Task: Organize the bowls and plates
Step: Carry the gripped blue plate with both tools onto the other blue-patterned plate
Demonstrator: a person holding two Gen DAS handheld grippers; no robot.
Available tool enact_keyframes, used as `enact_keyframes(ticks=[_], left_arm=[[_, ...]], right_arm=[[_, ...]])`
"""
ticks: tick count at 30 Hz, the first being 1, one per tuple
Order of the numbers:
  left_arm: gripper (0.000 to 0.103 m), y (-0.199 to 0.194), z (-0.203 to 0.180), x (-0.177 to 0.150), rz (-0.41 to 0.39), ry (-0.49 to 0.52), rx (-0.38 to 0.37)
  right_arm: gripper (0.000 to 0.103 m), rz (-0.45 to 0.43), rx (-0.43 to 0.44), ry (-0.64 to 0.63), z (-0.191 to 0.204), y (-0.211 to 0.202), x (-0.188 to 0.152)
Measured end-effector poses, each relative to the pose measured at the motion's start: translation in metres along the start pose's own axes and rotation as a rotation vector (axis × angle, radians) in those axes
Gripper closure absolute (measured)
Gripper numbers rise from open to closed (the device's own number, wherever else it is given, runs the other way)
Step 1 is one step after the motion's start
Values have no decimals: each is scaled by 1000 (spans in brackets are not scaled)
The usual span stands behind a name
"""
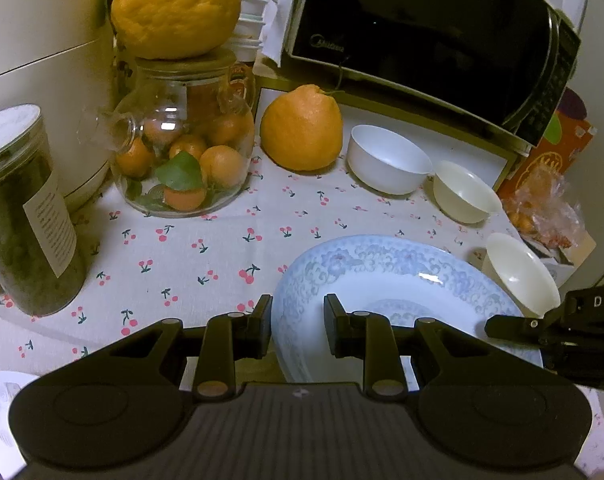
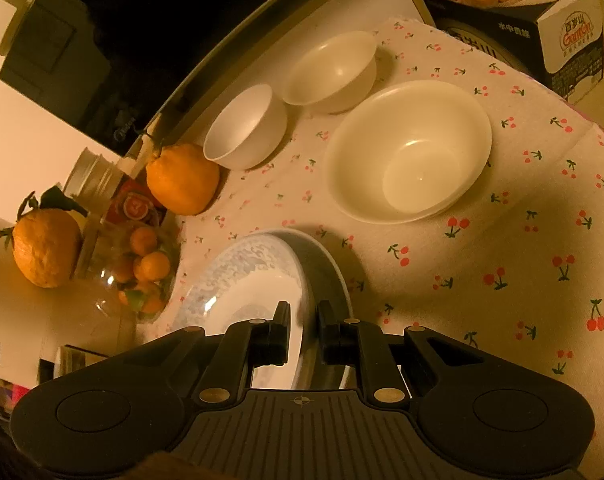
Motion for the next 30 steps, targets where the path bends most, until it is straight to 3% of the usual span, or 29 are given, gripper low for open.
enact_keyframes(ticks=[15,30], left_arm=[[87,5,-5,-7,34,119,47],[88,7,-4,-9,56,132,53]], right_arm=[[88,-48,-65,-105,2,2,0],[86,-30,-75,-146,5,0,1]])
Point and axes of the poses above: each gripper's, at about its wrist camera, not at the fingertips, and y roughly the way its jaws point, z to its left, x to its top, the point moved 8 cm from there along y, roughly the way its jaws point, and after that the axes turned 11 degrees about -x, right-handed, at the moved point
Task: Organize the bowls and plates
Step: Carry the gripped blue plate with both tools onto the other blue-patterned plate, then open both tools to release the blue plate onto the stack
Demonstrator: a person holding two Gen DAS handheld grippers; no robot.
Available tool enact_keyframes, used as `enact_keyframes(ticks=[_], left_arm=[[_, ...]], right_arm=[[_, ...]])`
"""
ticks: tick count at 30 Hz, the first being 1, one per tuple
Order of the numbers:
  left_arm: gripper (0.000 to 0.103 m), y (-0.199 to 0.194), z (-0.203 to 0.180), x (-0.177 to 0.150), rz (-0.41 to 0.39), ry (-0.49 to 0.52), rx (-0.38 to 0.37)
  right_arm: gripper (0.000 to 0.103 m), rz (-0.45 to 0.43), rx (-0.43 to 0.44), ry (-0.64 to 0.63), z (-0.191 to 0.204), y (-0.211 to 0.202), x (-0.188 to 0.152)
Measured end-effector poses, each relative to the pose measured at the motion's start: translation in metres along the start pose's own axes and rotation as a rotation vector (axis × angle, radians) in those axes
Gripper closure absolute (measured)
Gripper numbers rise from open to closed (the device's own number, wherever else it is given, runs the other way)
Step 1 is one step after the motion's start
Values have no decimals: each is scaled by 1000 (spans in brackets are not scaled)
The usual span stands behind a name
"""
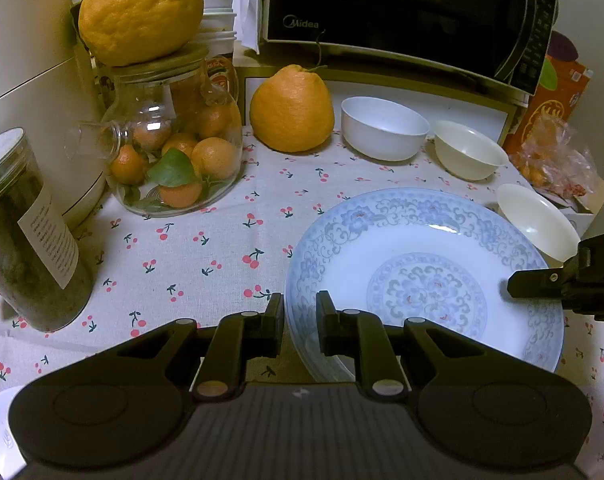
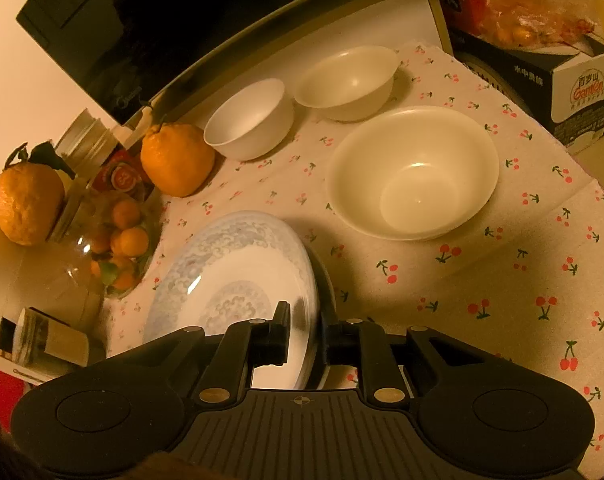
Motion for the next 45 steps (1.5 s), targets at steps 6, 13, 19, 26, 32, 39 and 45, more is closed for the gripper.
enact_keyframes(ticks=[6,13,19,26,32,39,45], left_arm=[[88,0,0,0,1,-4,-1],[88,0,1,0,1,-9,-8],[88,0,1,0,1,-11,-7],[88,0,1,0,1,-23,-12],[82,0,0,1,27,-28,-41],[64,-3,-8,2,53,10,-70],[36,-17,-13,4,72,42,-98]], right_arm=[[86,23,30,52,-5,-2,3],[86,34,33,64,-7,-6,4],[85,46,15,59,-7,-10,3],[85,52,13,50,-9,-10,1],[85,59,7,44,-9,-11,1],[59,30,19,13,-3,-19,0],[38,12,31,-25,1,-31,-2]])
Point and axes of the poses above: each gripper's, at about its wrist camera, not at the fingertips, and y roughly the way its jaws point, z to its left, x to its top, the point moved 8 cm from there along y, roughly the way its jaws point, and after that the axes turned 11 degrees about -x, right-handed, at the moved point
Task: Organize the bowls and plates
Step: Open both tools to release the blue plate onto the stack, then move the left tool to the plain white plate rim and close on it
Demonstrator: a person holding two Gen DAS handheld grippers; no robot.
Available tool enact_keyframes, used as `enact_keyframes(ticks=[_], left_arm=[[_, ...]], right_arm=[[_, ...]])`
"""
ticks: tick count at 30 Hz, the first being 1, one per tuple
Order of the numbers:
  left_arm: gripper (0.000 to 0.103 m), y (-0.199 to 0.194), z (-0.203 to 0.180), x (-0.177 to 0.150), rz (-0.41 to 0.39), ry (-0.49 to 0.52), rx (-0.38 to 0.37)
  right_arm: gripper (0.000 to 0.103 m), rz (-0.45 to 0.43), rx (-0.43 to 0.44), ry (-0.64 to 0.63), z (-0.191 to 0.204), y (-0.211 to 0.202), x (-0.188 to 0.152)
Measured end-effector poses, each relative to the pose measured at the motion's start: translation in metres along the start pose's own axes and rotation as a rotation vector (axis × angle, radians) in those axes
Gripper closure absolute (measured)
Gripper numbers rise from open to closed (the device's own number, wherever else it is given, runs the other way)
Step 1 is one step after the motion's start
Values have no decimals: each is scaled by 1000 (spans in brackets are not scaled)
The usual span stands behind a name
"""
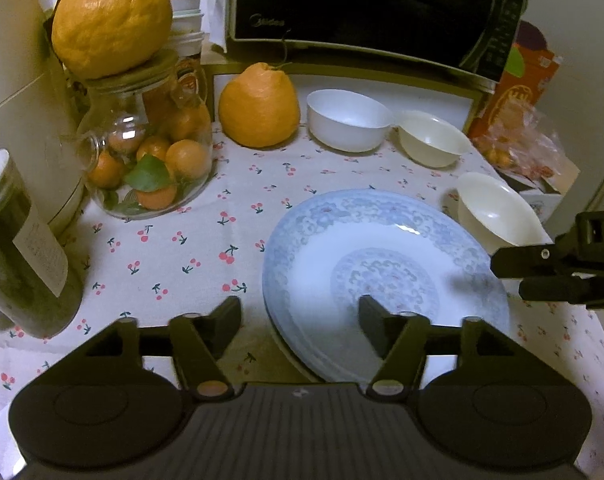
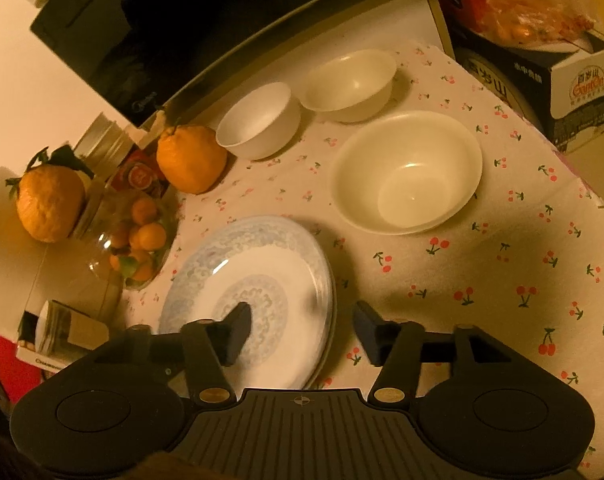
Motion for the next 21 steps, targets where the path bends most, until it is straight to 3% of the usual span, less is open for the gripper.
enact_keyframes(ticks=[9,21], left_arm=[[10,-28,9,-8,29,21,-8],[3,-71,39,-21,28,21,14]], right_arm=[[14,-8,54,-62,15,-17,-12],[13,16,76,-150,43,-25,-39]])
Point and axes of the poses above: each gripper's, at about its wrist camera, not at the fingertips, and y roughly the way its jaws point, z to its left, x to its top, the point moved 8 cm from there along y, roughly the way its jaws point, and after that the axes turned 11 degrees about -x, right-handed, at the moved point
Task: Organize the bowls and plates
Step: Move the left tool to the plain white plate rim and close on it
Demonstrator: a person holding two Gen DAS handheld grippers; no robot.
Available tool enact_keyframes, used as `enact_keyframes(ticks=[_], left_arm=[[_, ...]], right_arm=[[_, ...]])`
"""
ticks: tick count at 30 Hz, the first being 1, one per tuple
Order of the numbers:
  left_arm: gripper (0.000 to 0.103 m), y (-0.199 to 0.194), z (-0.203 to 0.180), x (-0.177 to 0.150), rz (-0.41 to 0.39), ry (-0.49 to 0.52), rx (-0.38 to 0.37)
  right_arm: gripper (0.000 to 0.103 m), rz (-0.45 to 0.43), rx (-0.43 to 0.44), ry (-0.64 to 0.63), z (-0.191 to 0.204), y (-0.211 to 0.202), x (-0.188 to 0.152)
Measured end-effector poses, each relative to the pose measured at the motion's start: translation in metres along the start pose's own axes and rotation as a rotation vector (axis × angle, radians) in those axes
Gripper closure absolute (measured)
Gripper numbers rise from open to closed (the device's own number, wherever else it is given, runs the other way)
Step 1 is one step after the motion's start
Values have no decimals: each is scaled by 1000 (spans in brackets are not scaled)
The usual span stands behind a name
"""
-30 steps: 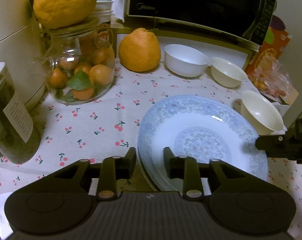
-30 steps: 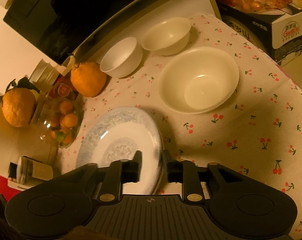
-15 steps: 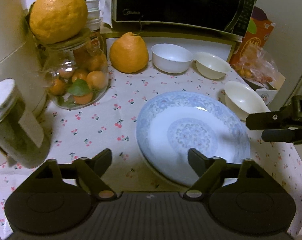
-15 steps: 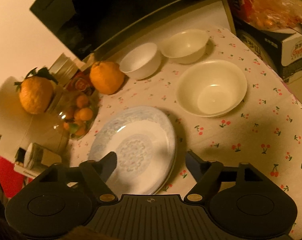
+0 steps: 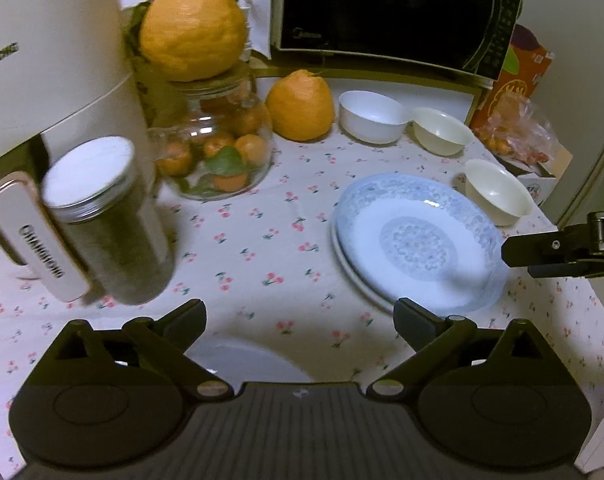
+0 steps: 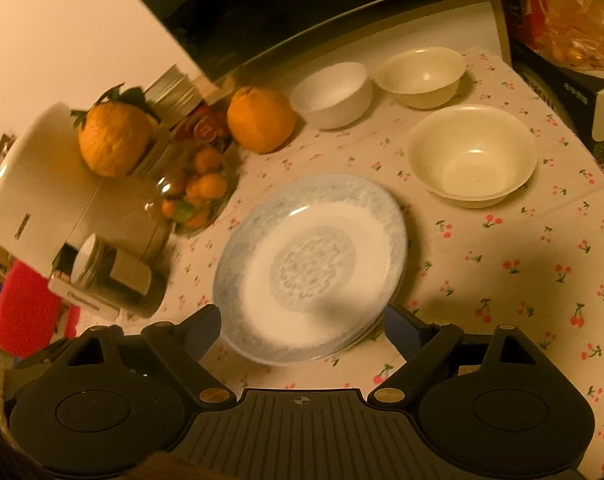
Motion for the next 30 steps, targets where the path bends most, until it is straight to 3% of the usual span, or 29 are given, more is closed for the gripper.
enact_keyframes(ticks=[14,21,30], left_arm=[[1,-39,51,-32,6,-19,56],[1,-52,76,-53,24,-58,55],[1,-61,87,-71,40,-33,19]], right_arm=[[13,27,79,-146,60,-1,-44],[12,69,134,-188,87,7,-72],[12,87,149,-255,109,21,-98]])
Point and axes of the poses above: each gripper's, at about its wrist camera, not at the fingertips, and y roughly the way its jaws point, z to its left, x to its top, the point moved 8 cm from there along y, roughly the way its jaws point, and after that the axes turned 11 degrees about -x, right-handed, at the moved point
